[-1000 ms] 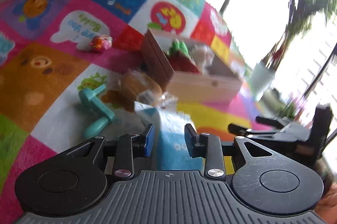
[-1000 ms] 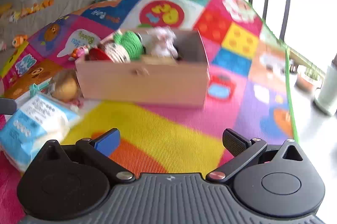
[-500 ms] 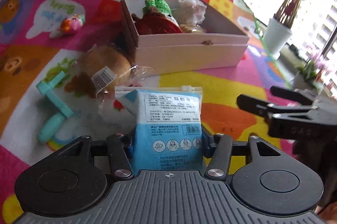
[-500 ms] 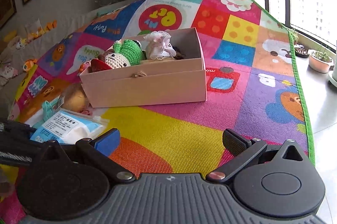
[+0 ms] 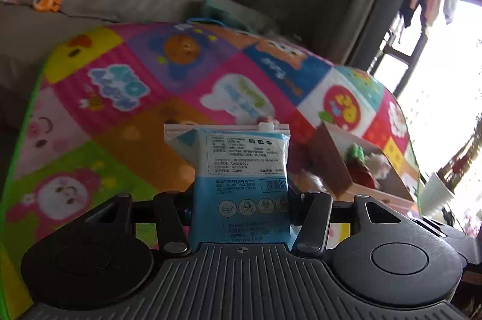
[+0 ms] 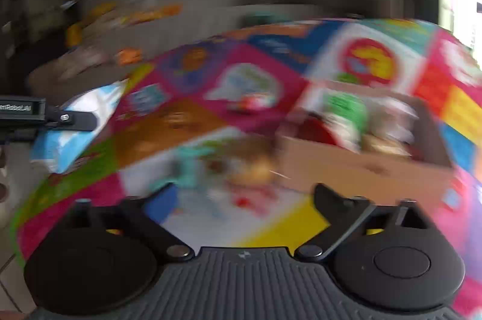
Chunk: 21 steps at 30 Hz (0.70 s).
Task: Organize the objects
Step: 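Grasp the blue tissue pack with the left tool while the right grasps the bagged bread roll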
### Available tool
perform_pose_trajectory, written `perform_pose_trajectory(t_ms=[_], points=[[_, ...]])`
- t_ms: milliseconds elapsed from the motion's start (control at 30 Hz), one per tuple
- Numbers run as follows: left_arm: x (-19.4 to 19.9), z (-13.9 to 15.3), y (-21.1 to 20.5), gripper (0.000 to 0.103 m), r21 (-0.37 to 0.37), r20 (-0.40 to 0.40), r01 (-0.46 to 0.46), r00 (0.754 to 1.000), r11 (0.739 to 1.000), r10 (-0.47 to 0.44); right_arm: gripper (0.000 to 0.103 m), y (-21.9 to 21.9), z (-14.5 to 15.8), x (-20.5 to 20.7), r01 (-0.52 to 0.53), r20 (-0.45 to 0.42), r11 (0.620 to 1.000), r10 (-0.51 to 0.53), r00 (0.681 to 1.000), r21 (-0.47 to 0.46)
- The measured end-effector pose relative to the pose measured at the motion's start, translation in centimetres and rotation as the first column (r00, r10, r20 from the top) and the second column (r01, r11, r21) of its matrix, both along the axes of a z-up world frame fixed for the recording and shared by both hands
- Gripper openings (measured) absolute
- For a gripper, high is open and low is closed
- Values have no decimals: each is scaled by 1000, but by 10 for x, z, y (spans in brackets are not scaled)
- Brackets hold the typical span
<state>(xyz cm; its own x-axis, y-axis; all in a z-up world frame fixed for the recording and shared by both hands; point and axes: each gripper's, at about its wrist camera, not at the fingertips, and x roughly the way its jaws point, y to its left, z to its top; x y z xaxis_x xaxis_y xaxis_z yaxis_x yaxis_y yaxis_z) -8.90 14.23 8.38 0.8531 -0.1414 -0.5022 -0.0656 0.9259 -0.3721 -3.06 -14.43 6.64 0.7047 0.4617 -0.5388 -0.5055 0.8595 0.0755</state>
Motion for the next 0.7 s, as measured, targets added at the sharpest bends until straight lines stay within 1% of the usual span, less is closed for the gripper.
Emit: perform_pose_trajectory(t_ms=[67, 167, 200, 300, 333, 367, 400, 433, 467, 500, 633, 700], points=[[-2, -4, 8, 57, -26, 1, -7, 1000, 1000, 7, 77, 25, 5, 12, -24, 21, 998, 25, 999, -52], [-3, -16, 18, 57, -66, -12, 3, 1000, 998, -4, 69, 58, 4, 36, -10, 79, 986, 24, 997, -168], [-2, -20, 20, 57, -82, -17, 9, 1000, 997, -11, 63, 67, 2, 45, 0, 95, 977, 21, 995, -212], [4, -33, 20, 57, -118, -35, 27, 999, 993, -31, 51, 95, -10, 77, 46, 139, 940, 1, 990, -338], [5, -35, 20, 57, -125, -38, 33, 999, 992, -38, 49, 102, -13, 85, 57, 130, 933, -11, 991, -355], [2, -38, 19, 57, -130, -38, 40, 998, 991, -45, 44, 106, -17, 97, 56, 105, 928, -19, 994, -369], [1, -39, 19, 57, -134, -37, 46, 998, 990, -51, 41, 112, -22, 107, 53, 73, 923, -27, 997, -380], [-1, -39, 19, 57, -138, -36, 49, 998, 989, -55, 41, 113, -26, 113, 52, 46, 922, -38, 998, -385], [-3, -40, 19, 57, -140, -36, 49, 998, 989, -55, 41, 113, -28, 115, 52, 20, 924, -48, 999, -379], [-3, -41, 20, 57, -141, -35, 49, 998, 989, -55, 41, 111, -30, 109, 51, 17, 928, -48, 999, -370], [-7, -45, 25, 57, -148, -41, 39, 998, 988, -45, 41, 88, -34, 61, -16, -1, 939, 17, 1000, -343], [-5, -47, 24, 57, -159, -50, 37, 998, 987, -45, 41, 69, -35, 36, -17, 10, 938, 21, 1000, -346]])
